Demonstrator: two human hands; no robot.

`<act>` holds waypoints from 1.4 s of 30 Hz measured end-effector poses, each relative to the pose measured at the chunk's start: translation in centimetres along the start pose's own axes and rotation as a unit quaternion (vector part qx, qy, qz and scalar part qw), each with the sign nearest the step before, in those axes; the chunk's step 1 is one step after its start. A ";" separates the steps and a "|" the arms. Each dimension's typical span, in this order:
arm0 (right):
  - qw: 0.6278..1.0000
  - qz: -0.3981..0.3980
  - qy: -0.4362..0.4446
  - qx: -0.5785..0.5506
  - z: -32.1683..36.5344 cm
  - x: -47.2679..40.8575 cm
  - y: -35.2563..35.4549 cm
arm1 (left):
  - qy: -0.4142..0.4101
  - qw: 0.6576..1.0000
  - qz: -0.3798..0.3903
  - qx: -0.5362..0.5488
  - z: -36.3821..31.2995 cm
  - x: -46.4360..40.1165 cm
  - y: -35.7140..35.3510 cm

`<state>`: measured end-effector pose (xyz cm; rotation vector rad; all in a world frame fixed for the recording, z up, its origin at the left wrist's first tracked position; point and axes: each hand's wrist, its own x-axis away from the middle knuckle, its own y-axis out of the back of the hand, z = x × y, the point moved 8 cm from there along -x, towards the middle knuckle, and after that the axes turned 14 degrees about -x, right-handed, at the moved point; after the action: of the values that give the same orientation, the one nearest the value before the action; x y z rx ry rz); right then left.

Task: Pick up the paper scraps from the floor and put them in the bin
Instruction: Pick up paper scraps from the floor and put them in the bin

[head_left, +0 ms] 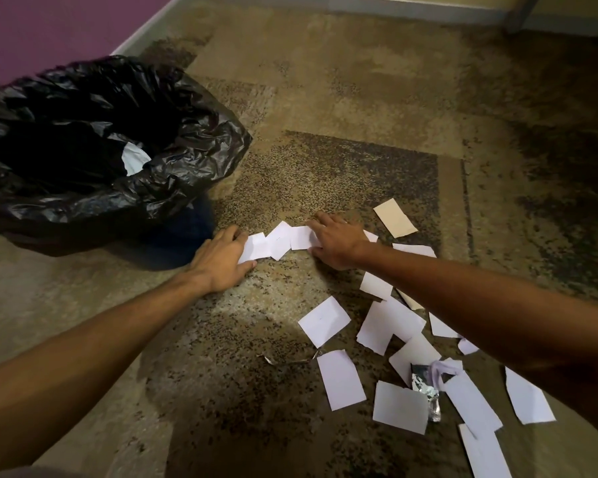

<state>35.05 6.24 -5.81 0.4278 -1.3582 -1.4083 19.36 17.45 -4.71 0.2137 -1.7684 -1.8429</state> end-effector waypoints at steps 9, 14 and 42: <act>0.990 -0.098 0.037 -0.090 0.0 0.6 2.4 | 0.055 0.992 -0.079 0.075 0.6 0.5 1.8; 0.979 -0.121 0.038 -0.162 -0.9 1.1 3.3 | 0.064 0.981 -0.106 0.151 -0.3 -0.5 2.2; 0.983 -0.074 -0.111 -0.127 -8.6 3.1 2.0 | 0.045 0.993 -0.033 0.105 -5.2 -3.5 1.3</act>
<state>41.93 -0.05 -5.28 0.2102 -1.3191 -1.7704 25.18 14.75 -4.97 0.4329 -1.9114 -1.6628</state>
